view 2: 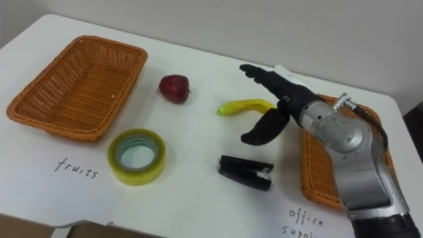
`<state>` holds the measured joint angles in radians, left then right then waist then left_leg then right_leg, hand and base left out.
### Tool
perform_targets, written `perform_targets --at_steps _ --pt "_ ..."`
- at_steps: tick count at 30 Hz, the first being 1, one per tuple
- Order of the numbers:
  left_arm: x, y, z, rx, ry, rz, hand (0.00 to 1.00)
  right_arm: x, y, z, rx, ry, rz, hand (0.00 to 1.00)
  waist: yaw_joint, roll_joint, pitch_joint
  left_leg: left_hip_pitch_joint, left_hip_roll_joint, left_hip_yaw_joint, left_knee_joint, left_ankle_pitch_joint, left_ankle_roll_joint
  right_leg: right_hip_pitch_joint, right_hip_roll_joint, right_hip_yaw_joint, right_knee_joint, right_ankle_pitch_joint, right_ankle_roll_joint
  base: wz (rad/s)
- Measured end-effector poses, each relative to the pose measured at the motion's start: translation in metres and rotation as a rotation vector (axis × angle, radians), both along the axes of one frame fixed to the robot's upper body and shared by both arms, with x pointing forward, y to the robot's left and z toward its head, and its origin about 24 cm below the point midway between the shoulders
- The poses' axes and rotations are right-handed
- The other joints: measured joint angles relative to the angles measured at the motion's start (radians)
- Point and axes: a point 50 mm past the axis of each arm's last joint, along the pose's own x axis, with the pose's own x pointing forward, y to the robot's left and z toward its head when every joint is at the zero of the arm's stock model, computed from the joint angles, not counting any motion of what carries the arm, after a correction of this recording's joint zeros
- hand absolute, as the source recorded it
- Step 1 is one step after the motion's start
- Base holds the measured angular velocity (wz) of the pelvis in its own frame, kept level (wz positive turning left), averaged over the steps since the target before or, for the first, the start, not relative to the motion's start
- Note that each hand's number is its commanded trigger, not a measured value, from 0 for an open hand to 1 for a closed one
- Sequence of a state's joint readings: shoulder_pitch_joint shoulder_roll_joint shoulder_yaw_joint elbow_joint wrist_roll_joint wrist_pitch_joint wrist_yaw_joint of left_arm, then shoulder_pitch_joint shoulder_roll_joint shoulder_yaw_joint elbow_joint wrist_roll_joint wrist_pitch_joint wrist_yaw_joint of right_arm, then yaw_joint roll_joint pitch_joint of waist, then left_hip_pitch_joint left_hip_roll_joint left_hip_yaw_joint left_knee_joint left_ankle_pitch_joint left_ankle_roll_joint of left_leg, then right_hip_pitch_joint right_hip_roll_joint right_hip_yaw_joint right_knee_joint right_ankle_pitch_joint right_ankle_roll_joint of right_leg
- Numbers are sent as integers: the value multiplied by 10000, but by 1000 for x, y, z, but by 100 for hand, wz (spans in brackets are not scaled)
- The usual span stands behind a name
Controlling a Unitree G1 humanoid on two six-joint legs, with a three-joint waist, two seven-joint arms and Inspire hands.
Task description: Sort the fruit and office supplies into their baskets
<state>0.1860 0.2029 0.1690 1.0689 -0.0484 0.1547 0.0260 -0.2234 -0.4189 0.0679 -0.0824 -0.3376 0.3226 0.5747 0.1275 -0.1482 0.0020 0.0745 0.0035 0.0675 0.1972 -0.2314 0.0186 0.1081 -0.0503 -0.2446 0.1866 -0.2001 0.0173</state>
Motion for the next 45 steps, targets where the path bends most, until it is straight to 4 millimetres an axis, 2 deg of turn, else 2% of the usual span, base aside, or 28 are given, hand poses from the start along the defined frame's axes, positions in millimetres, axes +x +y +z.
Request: perform_targets --at_steps 13,24,27,35,45 --pt "-1 1 0 -106 190 -46 0 -5 3 -17 -609 1520 654 0 155 -30 21 48 -1 25 -66 -1 1 -15 7 208 3 0 0 0" --pt "3 3 1 -107 160 -187 0 -11 18 -28 -828 2531 1748 0 212 -18 42 51 7 20 -62 2 4 -21 1 194 -1 -1 1 0" --pt "4 3 1 -101 145 -220 0 -14 23 -33 -880 2865 2061 0 195 -71 52 49 8 16 -1 3 4 -20 1 194 -10 0 1 0" --pt "5 3 1 43 82 5 0 -18 29 -39 -922 3408 2508 0 201 -210 11 3 16 13 3 2 5 -17 -7 181 9 2 -2 0" --pt "6 3 1 71 86 -48 0 -21 32 -43 -1069 3695 2767 0 211 -210 15 -10 6 23 -14 3 5 -44 3 185 5 6 -3 0"
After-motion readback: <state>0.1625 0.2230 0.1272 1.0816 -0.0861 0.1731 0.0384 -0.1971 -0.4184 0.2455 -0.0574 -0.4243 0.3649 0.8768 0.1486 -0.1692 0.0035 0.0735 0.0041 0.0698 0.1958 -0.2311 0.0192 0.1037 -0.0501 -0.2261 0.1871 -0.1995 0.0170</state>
